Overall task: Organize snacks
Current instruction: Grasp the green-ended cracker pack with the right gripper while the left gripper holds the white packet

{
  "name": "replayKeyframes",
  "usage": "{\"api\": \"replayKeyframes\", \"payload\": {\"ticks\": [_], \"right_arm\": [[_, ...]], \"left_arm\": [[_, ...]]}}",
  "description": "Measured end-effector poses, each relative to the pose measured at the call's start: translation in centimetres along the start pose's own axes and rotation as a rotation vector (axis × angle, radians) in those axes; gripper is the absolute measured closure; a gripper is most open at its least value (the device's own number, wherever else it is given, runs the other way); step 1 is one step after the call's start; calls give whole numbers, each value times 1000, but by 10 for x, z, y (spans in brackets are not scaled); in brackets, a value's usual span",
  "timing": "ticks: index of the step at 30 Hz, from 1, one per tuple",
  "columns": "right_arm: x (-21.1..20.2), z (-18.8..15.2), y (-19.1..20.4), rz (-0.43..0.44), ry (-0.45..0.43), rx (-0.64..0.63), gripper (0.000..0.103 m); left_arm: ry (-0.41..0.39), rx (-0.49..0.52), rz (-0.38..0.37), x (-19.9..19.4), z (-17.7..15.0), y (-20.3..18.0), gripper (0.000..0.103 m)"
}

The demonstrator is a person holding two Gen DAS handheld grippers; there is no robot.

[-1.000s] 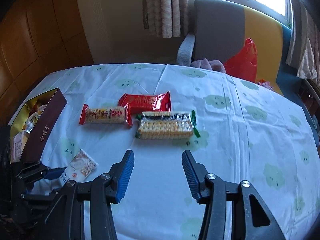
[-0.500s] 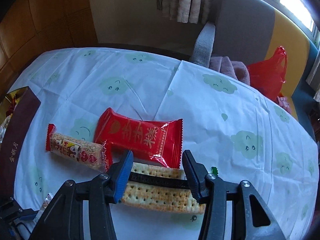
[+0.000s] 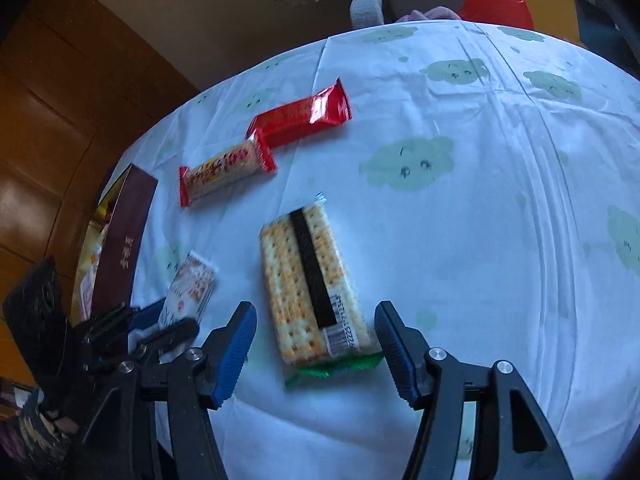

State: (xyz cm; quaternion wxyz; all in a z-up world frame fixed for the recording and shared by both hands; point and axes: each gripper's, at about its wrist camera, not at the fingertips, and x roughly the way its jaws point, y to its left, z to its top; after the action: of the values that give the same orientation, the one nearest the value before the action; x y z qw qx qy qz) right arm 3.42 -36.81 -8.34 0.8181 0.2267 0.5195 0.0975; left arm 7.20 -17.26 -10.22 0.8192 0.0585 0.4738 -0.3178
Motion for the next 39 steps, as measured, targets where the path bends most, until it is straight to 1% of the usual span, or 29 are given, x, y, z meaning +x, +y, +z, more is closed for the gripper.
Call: {"api": "replayKeyframes", "payload": {"ticks": [3,6,9,11,13,17,18,19,23,28,30,33,36,39], "right_arm": [[-6,-20,15,-35,10,-57,40],[-12,-23,26,-113,-27,-107,40],[-14,-11,29,-150,-69,-113,39],[-10,-2,34,-190,-83,-138,39],[0,6,42,-234,-83,-181,39],[23,13,51,-318,-50,-249,39],[27,12,52,-340,-35,-263,42],[31,9,52,-361,-15,-270,56],[27,-21,60,-351,-34,-314,56],[16,-54,59,-321,-85,-277,55],[14,-59,60,-325,-106,-274,55],[15,-58,63,-346,-109,-281,55],[15,-59,64,-350,-124,-287,55],[15,-61,64,-354,-138,-284,55]], "left_arm": [[-3,28,24,1,-1,-5,70],[-7,36,36,1,-2,-7,70],[-8,40,42,1,-2,-8,70],[-9,43,46,1,-3,-9,69],[-10,45,51,1,-4,-9,69],[-12,46,55,1,-4,-10,69],[-12,46,56,0,-4,-10,69],[-12,48,57,0,-4,-10,69],[-13,50,62,0,-5,-11,69],[-1,46,79,0,-2,-13,70],[6,27,75,-3,0,-13,70],[5,22,60,-11,-3,-15,70],[-15,36,45,-26,-7,-21,70],[-53,46,28,-47,-8,-25,70]]}}
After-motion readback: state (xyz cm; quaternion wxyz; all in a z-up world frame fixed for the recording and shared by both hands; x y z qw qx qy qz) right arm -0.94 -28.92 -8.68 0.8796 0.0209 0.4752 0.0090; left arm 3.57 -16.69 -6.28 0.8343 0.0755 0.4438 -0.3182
